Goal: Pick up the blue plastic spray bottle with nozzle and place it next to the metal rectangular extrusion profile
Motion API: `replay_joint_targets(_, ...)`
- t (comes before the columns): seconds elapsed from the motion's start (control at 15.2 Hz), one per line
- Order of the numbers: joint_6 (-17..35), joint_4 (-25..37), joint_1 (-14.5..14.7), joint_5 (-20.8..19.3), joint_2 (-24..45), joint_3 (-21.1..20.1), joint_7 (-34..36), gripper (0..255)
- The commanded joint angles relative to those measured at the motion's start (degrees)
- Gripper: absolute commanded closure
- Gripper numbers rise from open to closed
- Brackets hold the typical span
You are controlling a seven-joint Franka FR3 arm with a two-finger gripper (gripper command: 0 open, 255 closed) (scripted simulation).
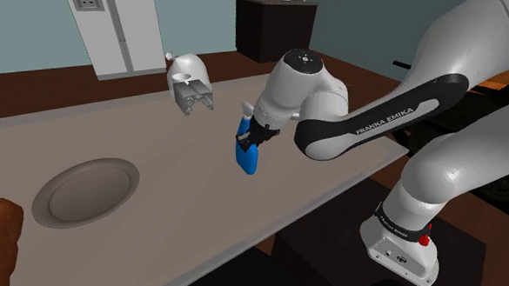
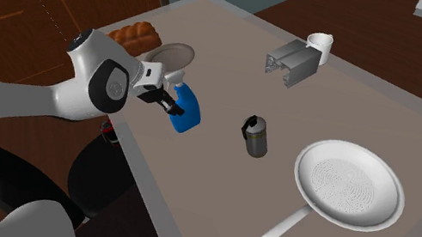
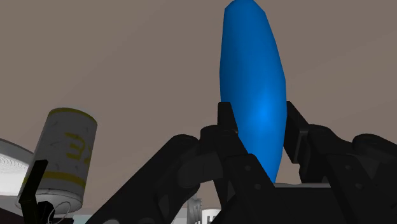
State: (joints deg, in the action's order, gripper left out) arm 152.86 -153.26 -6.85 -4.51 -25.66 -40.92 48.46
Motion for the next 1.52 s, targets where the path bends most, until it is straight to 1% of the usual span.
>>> replay_joint_targets(0.0, -0.01, -0.01, 0.0, 0.0, 0.0, 0.0, 0.0, 255)
replay_joint_targets(0.33, 0.01, -0.01, -0.02, -0.01, 0.02, -0.01, 0.01, 255)
replay_joint_targets(0.86, -7.01, 3.09, 3.42, 2.86, -3.84, 4.18, -3.84, 255)
replay_joint_targets(1.45, -14.56, 7.55, 5.27, 4.41, -6.99, 7.39, -6.85, 255)
